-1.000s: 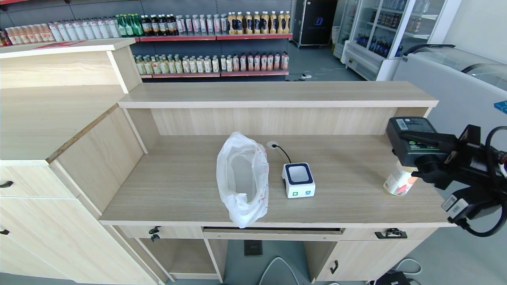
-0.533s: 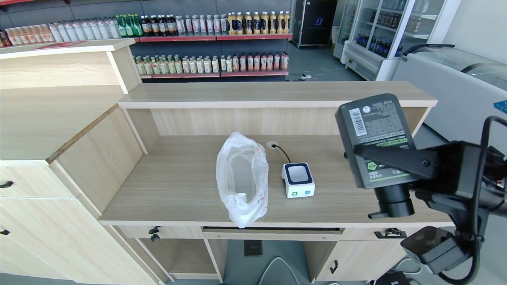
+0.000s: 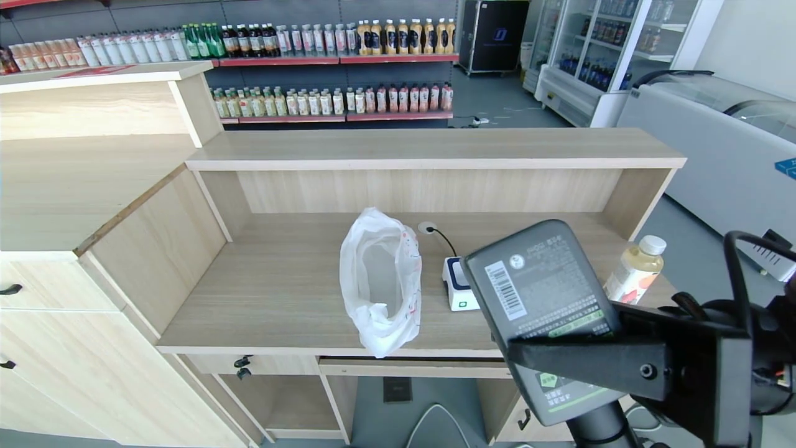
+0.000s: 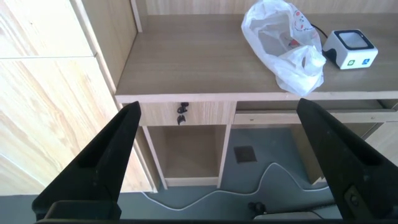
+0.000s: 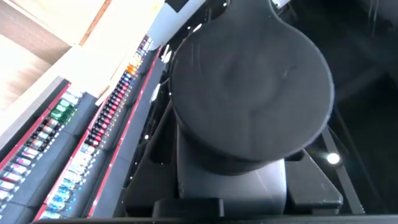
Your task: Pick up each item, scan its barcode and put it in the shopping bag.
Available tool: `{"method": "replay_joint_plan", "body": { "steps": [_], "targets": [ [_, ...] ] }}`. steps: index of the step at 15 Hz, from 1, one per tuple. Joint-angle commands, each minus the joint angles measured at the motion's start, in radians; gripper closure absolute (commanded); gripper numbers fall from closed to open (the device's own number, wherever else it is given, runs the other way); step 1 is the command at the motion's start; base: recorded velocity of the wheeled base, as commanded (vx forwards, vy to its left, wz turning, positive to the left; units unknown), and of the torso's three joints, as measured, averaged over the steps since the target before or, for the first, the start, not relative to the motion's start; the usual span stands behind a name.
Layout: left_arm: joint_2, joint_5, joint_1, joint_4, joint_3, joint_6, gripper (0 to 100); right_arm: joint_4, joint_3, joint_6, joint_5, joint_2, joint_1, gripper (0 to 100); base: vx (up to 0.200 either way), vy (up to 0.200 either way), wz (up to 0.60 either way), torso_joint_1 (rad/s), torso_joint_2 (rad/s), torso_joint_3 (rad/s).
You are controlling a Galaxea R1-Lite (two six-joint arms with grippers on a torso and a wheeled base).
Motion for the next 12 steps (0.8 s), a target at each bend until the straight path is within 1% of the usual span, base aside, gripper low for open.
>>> {"method": "replay_joint_plan", "body": {
  "steps": [1,3,12],
  "targets": [
    [0.000,0.000,0.000,-0.001,0.000,0.001,0,-0.003,-0.003,0.005,-0.008,0.007,0.004,100,0.000,0.000,0.00,0.000,0.00,0.000],
    [0.000,0.000,0.000,-0.001,0.000,0.001,0,-0.008,-0.009,0.022,-0.013,0.019,0.003,100,0.000,0.000,0.00,0.000,0.00,0.000],
    [0.000,0.000,0.000,-0.001,0.000,0.001,0,-0.002,0.002,0.016,-0.013,0.036,0.011,100,0.000,0.000,0.00,0.000,0.00,0.000]
  ]
}}
